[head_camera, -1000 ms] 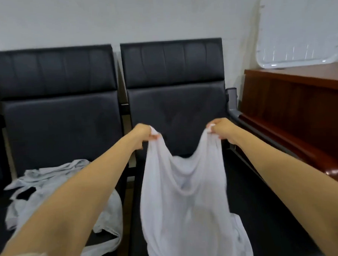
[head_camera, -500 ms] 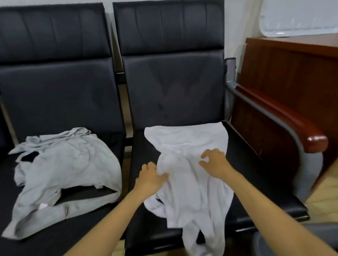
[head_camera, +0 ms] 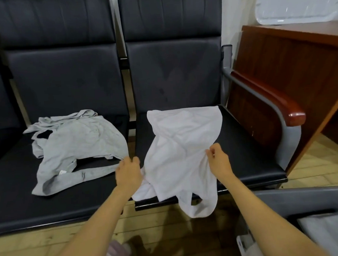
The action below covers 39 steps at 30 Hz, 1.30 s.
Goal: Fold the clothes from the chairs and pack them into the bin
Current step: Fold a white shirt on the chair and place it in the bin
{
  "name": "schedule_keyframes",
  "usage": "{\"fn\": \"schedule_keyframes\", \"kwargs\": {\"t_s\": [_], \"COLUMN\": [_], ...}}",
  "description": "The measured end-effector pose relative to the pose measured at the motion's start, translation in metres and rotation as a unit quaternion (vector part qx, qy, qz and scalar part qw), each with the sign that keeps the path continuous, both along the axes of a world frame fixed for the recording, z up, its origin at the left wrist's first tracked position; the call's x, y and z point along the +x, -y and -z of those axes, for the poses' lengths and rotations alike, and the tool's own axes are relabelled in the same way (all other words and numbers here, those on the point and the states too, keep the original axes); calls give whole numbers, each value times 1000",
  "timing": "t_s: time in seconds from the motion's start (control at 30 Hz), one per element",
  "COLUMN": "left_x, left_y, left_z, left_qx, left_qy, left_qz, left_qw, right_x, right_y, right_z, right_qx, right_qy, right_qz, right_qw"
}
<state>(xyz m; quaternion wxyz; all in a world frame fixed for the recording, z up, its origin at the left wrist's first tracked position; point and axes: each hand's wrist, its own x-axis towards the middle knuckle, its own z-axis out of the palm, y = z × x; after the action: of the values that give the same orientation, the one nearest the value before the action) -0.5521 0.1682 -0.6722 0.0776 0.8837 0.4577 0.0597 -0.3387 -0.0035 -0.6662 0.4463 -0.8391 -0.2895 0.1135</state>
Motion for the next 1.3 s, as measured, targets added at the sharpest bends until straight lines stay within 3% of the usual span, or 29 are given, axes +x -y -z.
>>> {"fn": "schedule_keyframes", "kwargs": {"t_s": [0.1, 0.13, 0.23, 0.3, 0.4, 0.5, 0.57, 0.67, 0.73, 0.77, 0.83, 0.87, 0.93, 0.97, 1.03, 1.1, 1.17, 1.23, 1.3], "left_x": [16, 22, 29, 25, 19, 22, 26, 29, 31, 33, 37, 40, 43, 43, 41, 40, 35, 27, 20], "left_y": [21, 24, 23, 17, 9, 7, 6, 12, 22, 29, 47, 57, 69, 72, 73, 67, 60, 51, 43], "left_z": [1, -1, -5, -7, -4, 4, 5, 3, 2, 1, -8, -10, -6, -3, -2, -4, -15, -27, -32], "left_qx": [-81, -124, -221, -253, -230, -211, -225, -134, 0, 18, -78, -121, -116, -113, -156, -246, -283, -259, -258], "left_qy": [156, 165, 136, 169, 157, 110, 56, -15, 81, 150, 191, 141, 9, -5, 59, 183, 304, 375, 432], "left_qz": [29, 25, 27, 31, 30, -24, -50, -32, 12, 44, 70, 80, 107, 114, 102, 63, 4, -35, -57], "left_qw": [984, 978, 965, 952, 960, 971, 971, 990, 997, 988, 976, 979, 987, 987, 981, 950, 909, 890, 863], "right_x": [1, 3, 16, 29, 39, 42, 42, 39, 36, 35, 38, 41, 43, 42, 37, 29, 21, 17, 13], "right_y": [5, 5, 8, 11, 13, 10, 10, 12, 15, 17, 22, 26, 34, 37, 38, 35, 31, 29, 28], "right_z": [-5, -6, -5, -2, 0, -2, 0, 11, 8, 4, -3, -6, -10, -9, -7, -6, -14, -25, -30], "right_qx": [54, 61, 87, 72, 16, 83, 77, -90, -174, -183, -211, -246, -343, -378, -407, -342, -173, -18, 45], "right_qy": [-27, -28, -43, -72, -72, -37, -14, 15, 41, 45, 28, 8, -24, -28, -16, -4, -68, -167, -243], "right_qz": [33, 48, 111, 140, 117, 154, 166, 77, 31, 34, 60, 64, 16, -20, -65, -64, -13, 30, 17], "right_qw": [998, 997, 989, 985, 990, 984, 983, 993, 983, 981, 975, 967, 939, 925, 911, 938, 983, 985, 969]}}
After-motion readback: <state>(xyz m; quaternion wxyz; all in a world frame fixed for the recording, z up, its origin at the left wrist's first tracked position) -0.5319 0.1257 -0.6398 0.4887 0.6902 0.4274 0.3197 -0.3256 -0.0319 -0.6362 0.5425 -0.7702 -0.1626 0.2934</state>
